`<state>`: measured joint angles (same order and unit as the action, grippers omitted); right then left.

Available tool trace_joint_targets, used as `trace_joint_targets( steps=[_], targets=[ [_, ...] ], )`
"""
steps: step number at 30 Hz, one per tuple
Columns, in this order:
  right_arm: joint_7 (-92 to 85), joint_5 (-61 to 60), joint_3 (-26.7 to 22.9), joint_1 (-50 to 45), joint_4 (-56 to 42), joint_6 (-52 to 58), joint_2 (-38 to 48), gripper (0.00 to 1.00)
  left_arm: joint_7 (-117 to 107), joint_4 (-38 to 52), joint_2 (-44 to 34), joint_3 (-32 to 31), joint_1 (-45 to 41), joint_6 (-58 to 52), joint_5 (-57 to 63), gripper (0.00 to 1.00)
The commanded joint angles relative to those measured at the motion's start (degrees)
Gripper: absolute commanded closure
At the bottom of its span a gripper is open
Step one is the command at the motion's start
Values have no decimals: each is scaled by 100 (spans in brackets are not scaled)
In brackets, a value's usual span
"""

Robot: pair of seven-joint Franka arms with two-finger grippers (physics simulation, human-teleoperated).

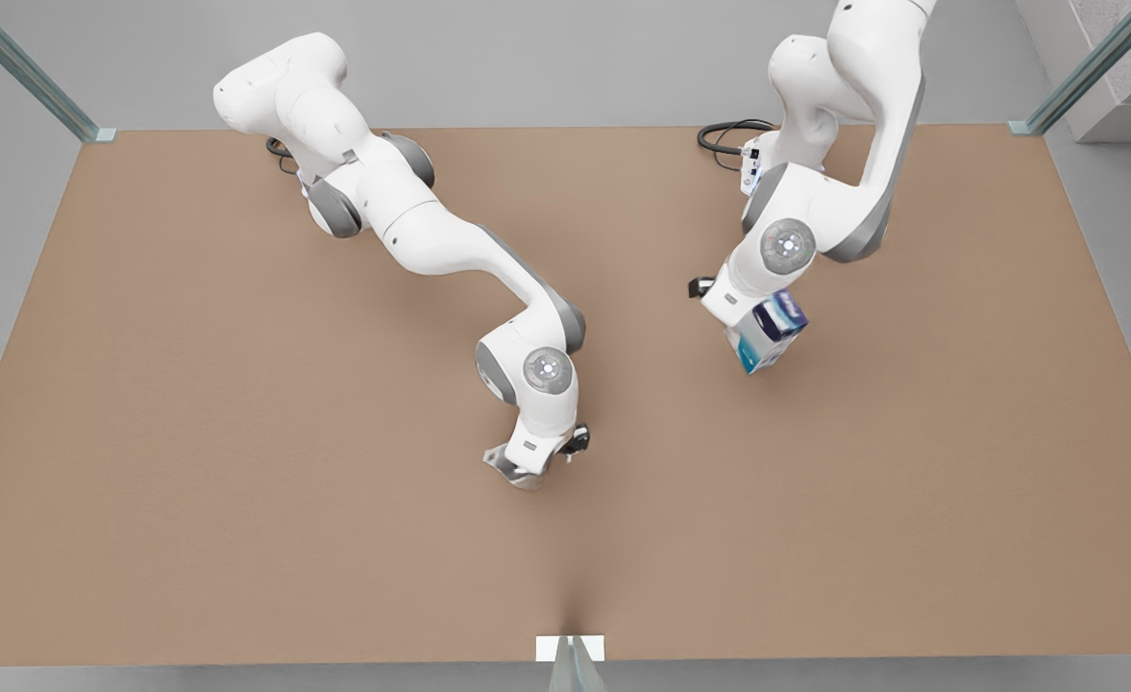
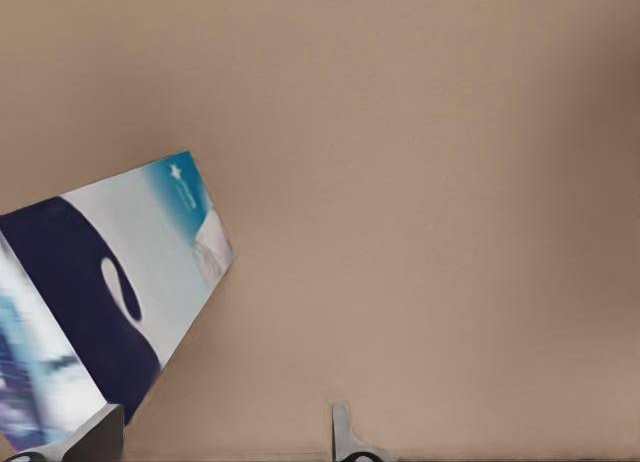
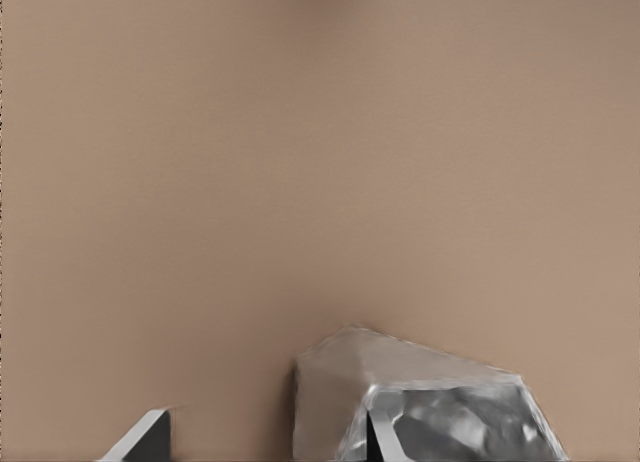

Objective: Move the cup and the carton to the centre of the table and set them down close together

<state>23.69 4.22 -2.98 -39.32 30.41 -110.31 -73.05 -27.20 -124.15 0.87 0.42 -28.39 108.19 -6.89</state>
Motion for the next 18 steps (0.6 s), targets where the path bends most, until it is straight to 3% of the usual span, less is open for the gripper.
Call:
trace_joint_targets(
  steps=[1, 12, 18],
  targets=[
    [-13, 9, -1, 4, 0, 0, 1, 0, 4, 13, 10, 2, 967, 0, 91, 0],
    [-48, 0, 8, 3, 0, 88, 1, 0, -31, 629, 80, 688, 1213, 70, 495, 0],
    [-48, -18, 26, -5, -53, 633, 124, 0, -224, -470, -271, 662, 923, 773, 566, 0]
  ],
)
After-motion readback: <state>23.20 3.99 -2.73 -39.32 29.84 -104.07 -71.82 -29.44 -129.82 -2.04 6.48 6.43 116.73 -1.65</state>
